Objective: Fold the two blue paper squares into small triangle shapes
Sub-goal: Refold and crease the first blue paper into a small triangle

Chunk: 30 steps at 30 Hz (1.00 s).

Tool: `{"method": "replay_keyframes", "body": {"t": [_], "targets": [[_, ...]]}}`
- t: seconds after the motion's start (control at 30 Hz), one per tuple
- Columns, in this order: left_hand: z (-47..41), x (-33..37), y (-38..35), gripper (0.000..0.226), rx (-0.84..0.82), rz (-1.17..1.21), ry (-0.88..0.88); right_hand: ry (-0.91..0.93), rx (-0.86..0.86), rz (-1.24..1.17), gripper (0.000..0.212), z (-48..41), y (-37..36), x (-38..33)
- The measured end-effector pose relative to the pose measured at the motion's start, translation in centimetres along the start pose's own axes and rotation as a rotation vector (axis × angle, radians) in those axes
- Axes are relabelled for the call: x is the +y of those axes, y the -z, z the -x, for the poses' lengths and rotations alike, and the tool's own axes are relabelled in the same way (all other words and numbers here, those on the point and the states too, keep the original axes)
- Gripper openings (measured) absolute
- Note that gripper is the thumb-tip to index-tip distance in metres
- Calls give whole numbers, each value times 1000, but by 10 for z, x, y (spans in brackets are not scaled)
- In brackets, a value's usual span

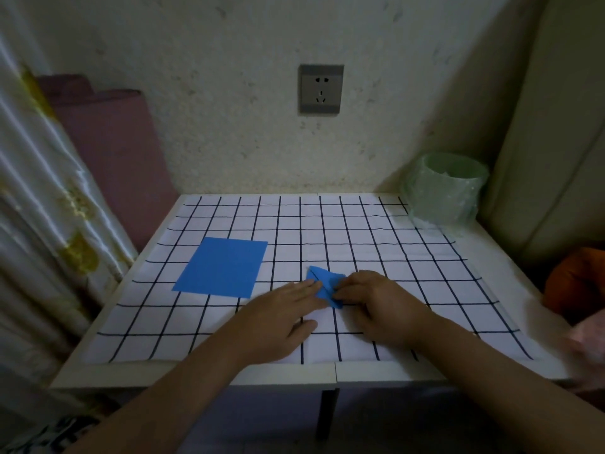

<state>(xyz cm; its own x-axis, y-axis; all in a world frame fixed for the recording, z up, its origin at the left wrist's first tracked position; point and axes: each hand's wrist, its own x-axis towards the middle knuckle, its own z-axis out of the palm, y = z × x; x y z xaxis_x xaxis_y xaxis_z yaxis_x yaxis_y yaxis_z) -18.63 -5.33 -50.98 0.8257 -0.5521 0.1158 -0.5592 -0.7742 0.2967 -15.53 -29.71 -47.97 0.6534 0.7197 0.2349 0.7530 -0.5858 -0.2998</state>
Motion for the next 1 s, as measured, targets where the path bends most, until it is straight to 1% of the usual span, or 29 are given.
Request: {"method": "replay_keyframes", "body": {"t": [0.1,0.2,0.3,0.4,0.53,0.67,0.77,0.9,1.0], "targets": [[-1,-1,-2,49,-14,9,19,-3,12,-29,28,5,1,-1],[-1,-2,-3,50,-14,-5,22,-23,-19,0,34,10,0,1],[-1,-3,-3,51,-8,-6,27,-48,-28,14,33,11,-2,2],[-1,-1,-2,51,-4,-4,25,-29,-45,33,33,11,0,-1],[0,0,-2,49,21,-7,15,-1,-71,51,38,14,2,-2],[1,6,2,47,125,-131,-25,10,-53,81,28,13,0,-3],[4,9,2,49,131,-168,-47,-2,-39,75,25,11,-2,-2],[7,9,2,42,190,-80,22,-31,-25,73,24,9,-4,-3],[6,11,-2,42,225,-3,90,-58,-21,64,25,9,-6,-2]]}}
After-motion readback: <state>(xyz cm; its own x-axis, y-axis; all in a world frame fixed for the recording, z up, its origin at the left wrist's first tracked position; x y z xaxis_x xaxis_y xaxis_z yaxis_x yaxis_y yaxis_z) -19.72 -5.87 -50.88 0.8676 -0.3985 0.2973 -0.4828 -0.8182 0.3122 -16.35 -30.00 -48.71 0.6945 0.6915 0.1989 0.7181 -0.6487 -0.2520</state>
